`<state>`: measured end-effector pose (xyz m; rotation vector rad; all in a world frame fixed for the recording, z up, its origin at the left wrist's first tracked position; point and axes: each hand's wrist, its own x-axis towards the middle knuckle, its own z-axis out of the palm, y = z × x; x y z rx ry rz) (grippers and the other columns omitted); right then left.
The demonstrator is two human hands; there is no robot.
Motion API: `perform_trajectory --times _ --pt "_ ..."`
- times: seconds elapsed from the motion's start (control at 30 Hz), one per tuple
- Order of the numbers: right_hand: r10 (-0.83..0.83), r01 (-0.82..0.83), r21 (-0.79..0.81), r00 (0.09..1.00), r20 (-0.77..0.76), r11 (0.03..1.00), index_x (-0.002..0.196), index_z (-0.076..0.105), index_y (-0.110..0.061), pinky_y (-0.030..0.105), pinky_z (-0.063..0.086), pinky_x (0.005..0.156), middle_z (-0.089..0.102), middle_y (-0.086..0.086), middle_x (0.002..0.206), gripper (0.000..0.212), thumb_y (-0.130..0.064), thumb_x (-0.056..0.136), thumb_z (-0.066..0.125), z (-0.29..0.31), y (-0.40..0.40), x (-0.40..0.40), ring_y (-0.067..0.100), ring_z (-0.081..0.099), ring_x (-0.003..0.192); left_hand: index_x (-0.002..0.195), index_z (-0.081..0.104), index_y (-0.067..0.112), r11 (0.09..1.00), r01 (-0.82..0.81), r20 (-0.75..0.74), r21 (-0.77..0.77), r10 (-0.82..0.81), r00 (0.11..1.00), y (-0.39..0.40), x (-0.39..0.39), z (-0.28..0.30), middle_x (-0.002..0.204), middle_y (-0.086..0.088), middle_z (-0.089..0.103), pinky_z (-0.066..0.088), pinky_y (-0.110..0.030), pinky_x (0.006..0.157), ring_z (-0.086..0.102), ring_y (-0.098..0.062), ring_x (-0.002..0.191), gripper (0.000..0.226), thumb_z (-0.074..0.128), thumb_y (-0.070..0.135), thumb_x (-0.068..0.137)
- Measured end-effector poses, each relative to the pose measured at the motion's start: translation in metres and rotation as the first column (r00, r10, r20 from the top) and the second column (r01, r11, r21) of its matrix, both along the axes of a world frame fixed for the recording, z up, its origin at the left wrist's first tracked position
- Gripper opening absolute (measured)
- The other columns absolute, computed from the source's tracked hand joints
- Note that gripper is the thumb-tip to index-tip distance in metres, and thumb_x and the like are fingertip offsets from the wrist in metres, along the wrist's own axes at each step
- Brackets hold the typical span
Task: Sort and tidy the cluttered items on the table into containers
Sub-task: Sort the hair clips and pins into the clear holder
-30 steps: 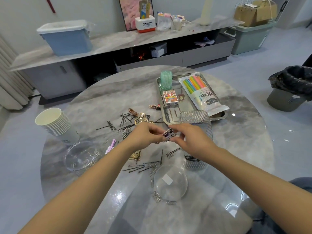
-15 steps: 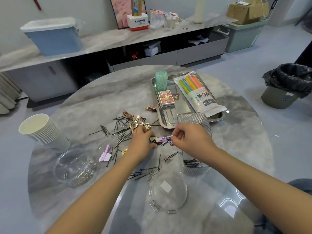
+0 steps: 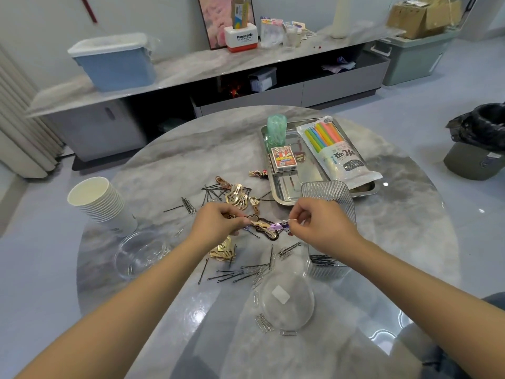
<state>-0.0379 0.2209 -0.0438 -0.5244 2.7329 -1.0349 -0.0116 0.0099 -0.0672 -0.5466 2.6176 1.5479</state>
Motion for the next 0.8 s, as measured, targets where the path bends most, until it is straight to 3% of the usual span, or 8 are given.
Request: perform_trajectory --times 0.13,0.27,0.43,0.6,0.8 --pt "-0.037 0.051 -0.179 0.996 0.080 0.982 0.078 0.061 -0.021 0.034 0.053 0.070 0.066 0.003 0.073 0.008 -0.015 0.083 0.061 0.001 -0.002 0.003 0.014 0.063 0.069 0.087 0.068 0.004 0.906 -0.121 0.060 0.405 0.106 0.993 0.006 0.011 0.016 0.075 -0.012 0.064 0.055 -0.020 0.054 0.062 -0.015 0.059 0.004 0.067 0.005 0.084" --pt "0.016 0.034 -0.310 0.987 0.157 0.950 0.086 0.060 -0.024 0.024 0.049 0.063 0.060 0.001 0.079 0.013 -0.013 0.092 0.055 0.004 -0.005 0.005 0.012 0.054 0.066 0.098 0.066 0.000 0.786 -0.161 0.176 0.596 0.067 0.982 0.014 0.012 0.022 0.072 -0.009 0.065 0.055 -0.021 0.053 0.064 -0.013 0.055 0.014 0.066 0.003 0.084" --pt "0.045 0.039 -0.421 0.981 0.187 0.906 0.097 0.063 -0.021 0.033 0.054 0.059 0.062 0.011 0.084 0.014 -0.010 0.090 0.060 -0.003 -0.006 0.008 0.018 0.058 0.060 0.089 0.069 0.010 0.865 -0.003 0.145 0.501 -0.080 0.986 0.030 0.017 0.025 0.066 0.001 0.063 0.049 -0.017 0.049 0.058 -0.006 0.052 0.004 0.067 0.010 0.085" --pt "-0.028 0.158 -0.504 0.966 0.256 0.849 0.117 0.055 -0.017 0.023 0.054 0.058 0.062 0.006 0.082 0.032 -0.008 0.087 0.063 -0.010 -0.008 0.007 0.015 0.064 0.059 0.095 0.071 0.017 0.909 0.166 0.041 0.383 -0.196 0.980 0.037 0.019 0.025 0.072 0.005 0.067 0.045 -0.016 0.051 0.057 -0.003 0.058 0.011 0.067 0.015 0.085" --pt "-0.082 0.163 -0.575 0.983 0.164 0.802 0.089 0.066 -0.020 0.021 0.052 0.059 0.062 0.010 0.078 0.020 -0.007 0.076 0.074 -0.013 -0.009 0.013 0.011 0.058 0.066 0.100 0.069 0.012 0.917 0.223 0.006 0.332 -0.239 0.971 0.045 0.021 0.028 0.067 0.004 0.068 0.048 -0.017 0.052 0.059 -0.004 0.056 0.023 0.075 0.012 0.077"
